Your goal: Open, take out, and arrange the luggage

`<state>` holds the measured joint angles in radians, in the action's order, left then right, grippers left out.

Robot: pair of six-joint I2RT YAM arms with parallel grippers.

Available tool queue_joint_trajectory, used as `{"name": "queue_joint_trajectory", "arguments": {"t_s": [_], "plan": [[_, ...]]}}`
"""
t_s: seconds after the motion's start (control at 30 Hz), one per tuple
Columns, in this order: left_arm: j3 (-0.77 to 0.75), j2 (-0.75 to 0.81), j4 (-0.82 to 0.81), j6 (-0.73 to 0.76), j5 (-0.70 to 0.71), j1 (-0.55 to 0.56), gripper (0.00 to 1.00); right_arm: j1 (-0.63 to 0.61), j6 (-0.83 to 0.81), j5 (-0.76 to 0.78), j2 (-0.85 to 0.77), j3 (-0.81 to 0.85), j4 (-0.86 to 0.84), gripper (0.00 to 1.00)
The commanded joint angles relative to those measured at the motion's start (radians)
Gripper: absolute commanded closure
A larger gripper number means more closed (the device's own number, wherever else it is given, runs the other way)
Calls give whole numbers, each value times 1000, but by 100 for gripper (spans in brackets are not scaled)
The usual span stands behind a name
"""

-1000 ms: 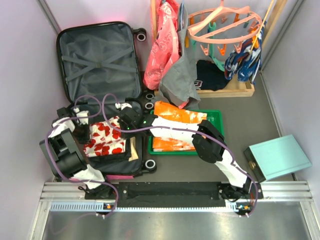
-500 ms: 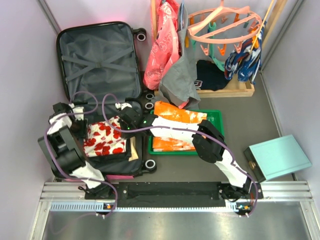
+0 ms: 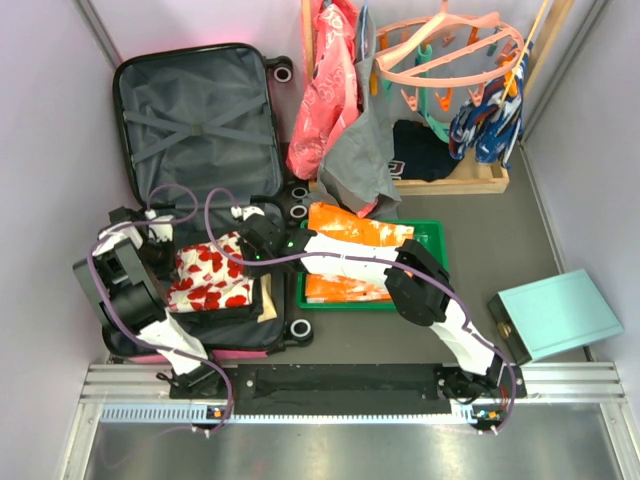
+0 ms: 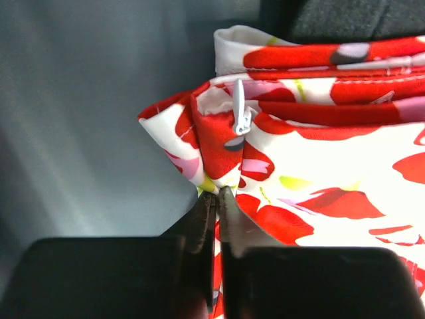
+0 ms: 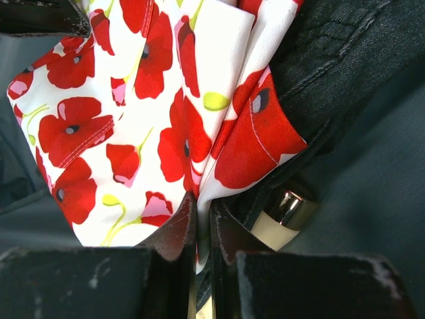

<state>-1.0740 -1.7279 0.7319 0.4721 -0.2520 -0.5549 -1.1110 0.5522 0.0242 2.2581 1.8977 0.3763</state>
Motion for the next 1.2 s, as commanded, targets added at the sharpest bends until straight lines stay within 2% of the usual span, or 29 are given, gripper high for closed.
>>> {"name": "queue_joint_trajectory", "arguments": {"t_s": [0.0,0.2,0.5,0.77,0.97,1.03,1.07,1.17], "plan": [[25,6,-9,16,0,-7,100,22,-23,22,-84,1,-14,100],[14,149,12,25,13,-5,100,22,-26,29,-100,6,-14,100],[-21,350,90,-4,-144,-7,100,20,-63,129,-178,8,10,100],[-66,409,129,-6,-185,-5,100,20,-77,128,-247,-14,-17,100],[-37,392,116,-1,-194,-5,100,19,-64,88,-169,11,10,100],[-18,389,98,-3,-194,-5,100,20,-58,86,-151,9,10,96],[2,389,90,0,-190,-5,100,20,-58,91,-143,12,18,90],[34,386,66,6,-162,-5,100,19,-55,106,-127,15,27,80]]}}
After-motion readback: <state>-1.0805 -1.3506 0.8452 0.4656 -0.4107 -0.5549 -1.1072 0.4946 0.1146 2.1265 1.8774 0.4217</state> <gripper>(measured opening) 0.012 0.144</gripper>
